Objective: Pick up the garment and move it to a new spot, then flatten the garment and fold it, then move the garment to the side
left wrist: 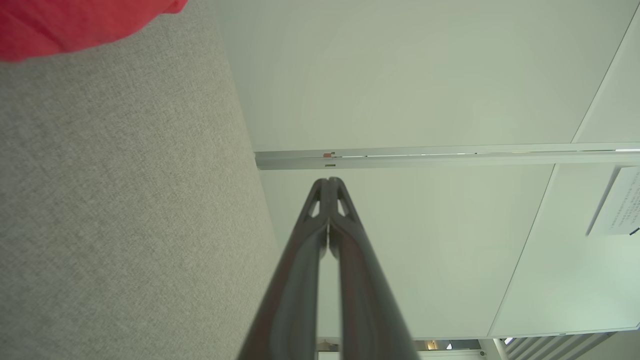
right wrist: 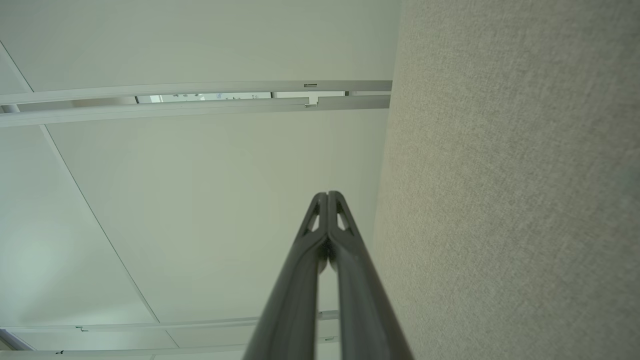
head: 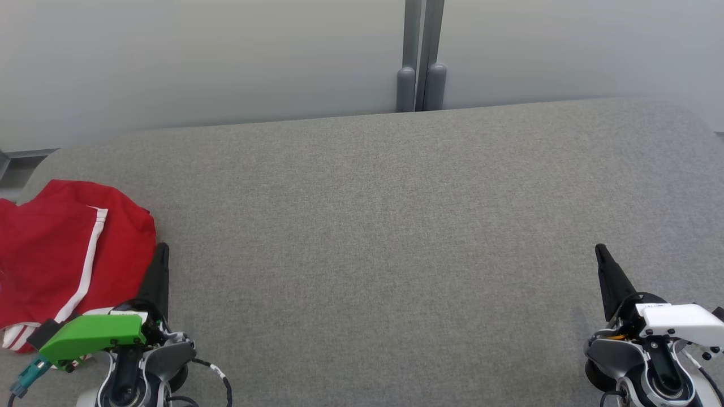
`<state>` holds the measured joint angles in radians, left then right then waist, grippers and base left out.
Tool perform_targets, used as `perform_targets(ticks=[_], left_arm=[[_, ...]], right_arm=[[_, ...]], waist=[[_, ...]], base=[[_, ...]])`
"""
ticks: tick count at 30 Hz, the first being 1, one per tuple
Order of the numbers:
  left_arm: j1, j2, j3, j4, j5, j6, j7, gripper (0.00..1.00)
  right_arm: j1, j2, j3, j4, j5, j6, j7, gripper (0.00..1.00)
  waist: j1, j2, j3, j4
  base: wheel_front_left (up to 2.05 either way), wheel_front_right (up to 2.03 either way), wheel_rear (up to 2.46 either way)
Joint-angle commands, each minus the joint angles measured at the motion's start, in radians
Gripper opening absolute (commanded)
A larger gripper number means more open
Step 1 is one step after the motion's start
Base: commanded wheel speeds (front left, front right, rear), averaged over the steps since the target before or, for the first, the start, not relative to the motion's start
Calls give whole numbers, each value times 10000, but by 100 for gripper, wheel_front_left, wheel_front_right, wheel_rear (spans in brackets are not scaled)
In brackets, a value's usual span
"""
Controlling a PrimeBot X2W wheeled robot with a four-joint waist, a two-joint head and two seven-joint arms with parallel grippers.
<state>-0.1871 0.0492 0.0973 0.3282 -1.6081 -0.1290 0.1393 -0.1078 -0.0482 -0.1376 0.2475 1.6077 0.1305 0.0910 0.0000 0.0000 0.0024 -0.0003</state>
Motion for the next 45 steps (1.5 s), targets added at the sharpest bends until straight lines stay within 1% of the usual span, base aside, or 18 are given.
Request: perform_targets(ticks=[1, 6, 7, 9, 15, 25, 34, 37, 38, 39, 45], left_arm=[[-126, 10, 28, -12, 22, -50, -20, 0], [0, 0, 0, -1, 1, 2, -2, 0], [22, -4, -7, 33, 0, 4, -7, 100], [240, -45, -42, 205, 9, 24, -47, 100], [355, -37, -194, 41, 240, 20, -384, 100], [443, -3, -382, -130, 1711, 227, -845, 100], [532, 2, -684, -213, 3257, 451, -1256, 100], [544, 100, -837, -230, 3965, 536, -1383, 100], [545, 154, -959, -236, 4465, 632, -1467, 100], [543, 200, -1032, -232, 4741, 691, -1512, 100], [528, 319, -1372, -224, 6073, 999, -1745, 100]], right_arm=[[-63, -43, -5, -40, 45, 5, 25, 0], [-1, 0, 1, -1, 0, 0, -1, 0], [14, 11, 7, 39, -2, 0, -7, 100], [175, 73, 54, 226, -5, -2, -41, 100], [140, 63, 355, 155, -159, -1, -335, 100], [-36, 19, 702, 380, -1097, -1, -745, 100], [-221, 24, 928, 488, -2702, 0, -1108, 100], [-260, 21, 1014, 513, -3441, 0, -1212, 100], [-286, 18, 1064, 503, -3957, 0, -1242, 100], [-296, 17, 1083, 491, -4232, 0, -1247, 100], [-302, 16, 1078, 367, -5779, 0, -1284, 100]], waist=[[0, 0, 0, 0], [0, 0, 0, 0], [0, 0, 0, 0], [0, 0, 0, -1], [0, 0, -14, -6], [0, 0, -32, 7], [0, 0, -51, 17], [0, 0, -55, 23], [0, 0, -58, 31], [0, 0, -59, 36], [0, 0, -64, 71]], base=[[0, 0, 0], [0, 0, 0], [0, 0, 0], [0, 0, 0], [0, 0, 0], [0, 0, 0], [0, 0, 0], [0, 0, 0], [0, 0, 0], [0, 0, 0], [0, 0, 0]])
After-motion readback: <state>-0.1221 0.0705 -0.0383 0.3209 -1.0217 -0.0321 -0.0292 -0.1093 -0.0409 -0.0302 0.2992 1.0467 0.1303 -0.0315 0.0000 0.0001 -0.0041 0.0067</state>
